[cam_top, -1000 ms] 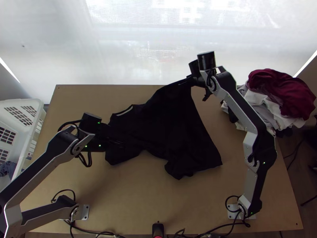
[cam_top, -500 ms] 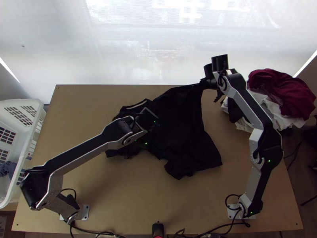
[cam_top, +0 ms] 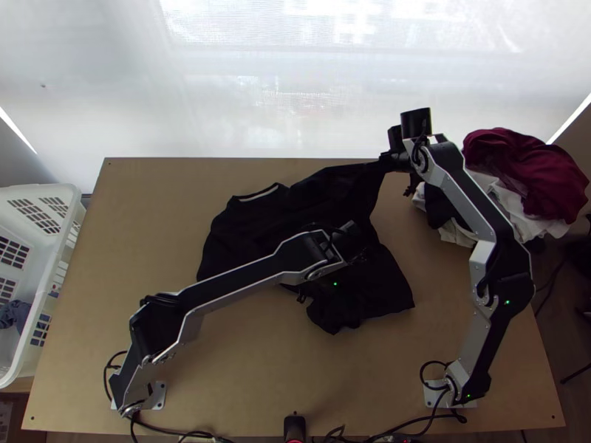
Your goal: Fold the t-shirt
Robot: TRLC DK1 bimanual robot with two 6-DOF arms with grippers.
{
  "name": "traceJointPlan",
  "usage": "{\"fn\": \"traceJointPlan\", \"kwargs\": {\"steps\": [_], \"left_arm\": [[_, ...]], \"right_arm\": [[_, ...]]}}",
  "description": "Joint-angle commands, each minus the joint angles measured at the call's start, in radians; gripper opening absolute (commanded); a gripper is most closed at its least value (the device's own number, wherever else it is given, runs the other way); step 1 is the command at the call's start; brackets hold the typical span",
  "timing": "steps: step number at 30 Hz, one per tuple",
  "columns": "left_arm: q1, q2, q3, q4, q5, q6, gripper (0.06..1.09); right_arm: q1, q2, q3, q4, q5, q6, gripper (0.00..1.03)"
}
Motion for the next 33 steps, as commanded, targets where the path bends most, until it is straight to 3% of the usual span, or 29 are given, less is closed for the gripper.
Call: {"fn": "traceJointPlan", "kwargs": {"steps": [1, 22, 26, 33], "left_arm": [[-0.031, 0.110, 0.071, -0.019, -0.002, 0.017, 1.04], [-0.098, 0.275, 0.211, -0.089, -0.043, 0.003, 1.01], [-0.089, 0.314, 0.211, -0.114, -0.089, 0.012, 0.77], [-0.028, 0.239, 0.212, -0.091, -0.123, -0.003, 0.10]], "right_arm": [[0.001, -0.015, -0.031, 0.004, -0.002, 0.027, 0.03], [-0.009, -0.085, -0.141, 0.022, -0.006, 0.056, 0.03], [-0.012, -0.095, -0.150, 0.022, -0.008, 0.073, 0.03], [-0.014, -0.131, -0.159, 0.022, -0.008, 0.082, 0.03]]}}
